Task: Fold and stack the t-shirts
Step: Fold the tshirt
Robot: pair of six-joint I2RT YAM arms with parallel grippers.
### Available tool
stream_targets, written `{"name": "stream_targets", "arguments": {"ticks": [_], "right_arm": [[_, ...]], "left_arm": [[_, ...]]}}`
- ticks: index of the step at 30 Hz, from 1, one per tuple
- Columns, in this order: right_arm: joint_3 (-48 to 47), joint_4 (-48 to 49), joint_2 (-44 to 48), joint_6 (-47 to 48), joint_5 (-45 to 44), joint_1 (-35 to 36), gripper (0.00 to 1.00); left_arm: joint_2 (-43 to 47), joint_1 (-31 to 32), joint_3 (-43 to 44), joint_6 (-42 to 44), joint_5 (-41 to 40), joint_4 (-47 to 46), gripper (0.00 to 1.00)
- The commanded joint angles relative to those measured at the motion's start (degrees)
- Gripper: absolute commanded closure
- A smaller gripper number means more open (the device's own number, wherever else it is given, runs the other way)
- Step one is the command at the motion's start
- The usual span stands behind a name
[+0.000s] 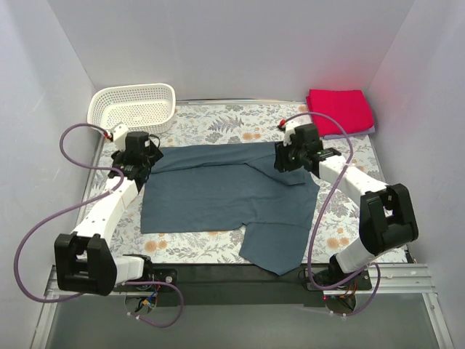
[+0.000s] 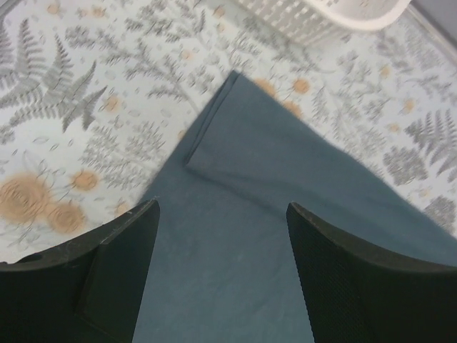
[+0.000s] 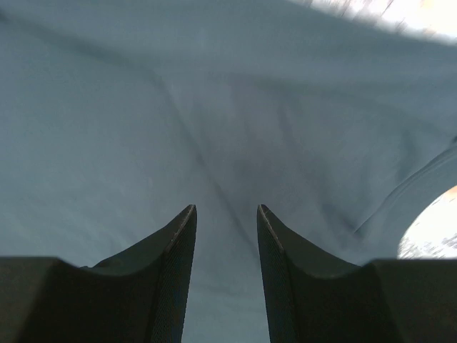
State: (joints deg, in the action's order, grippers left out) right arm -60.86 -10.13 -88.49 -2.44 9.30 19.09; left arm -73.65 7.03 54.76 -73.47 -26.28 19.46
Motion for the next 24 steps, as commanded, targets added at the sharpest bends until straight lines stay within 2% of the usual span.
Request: {"name": "stream_targets", "arguments": {"ticks": [1, 7, 13, 24], "right_arm": [[2.7, -3.2, -0.5, 6.6, -9.0, 3.6, 0.61], [1.4, -4.3, -5.9, 8.8, -13.3, 8.9, 0.62], [-1.8, -4.4, -11.4, 10.1, -20.4, 11.9, 0.66], [-3.7, -5.1, -15.8, 13.2, -35.1, 14.3, 0.66]], "left_arm": [[6.2, 0.3, -5.4, 1.0, -0.2, 3.0, 0.33], [11.3, 0.4, -12.4, 1.1, -1.5, 0.5, 0.33], [8.1, 0.4, -9.8, 1.9, -1.0, 0.9, 0.33], [8.3, 0.5, -10.2, 2.0, -0.1, 0.5, 0.33]]}}
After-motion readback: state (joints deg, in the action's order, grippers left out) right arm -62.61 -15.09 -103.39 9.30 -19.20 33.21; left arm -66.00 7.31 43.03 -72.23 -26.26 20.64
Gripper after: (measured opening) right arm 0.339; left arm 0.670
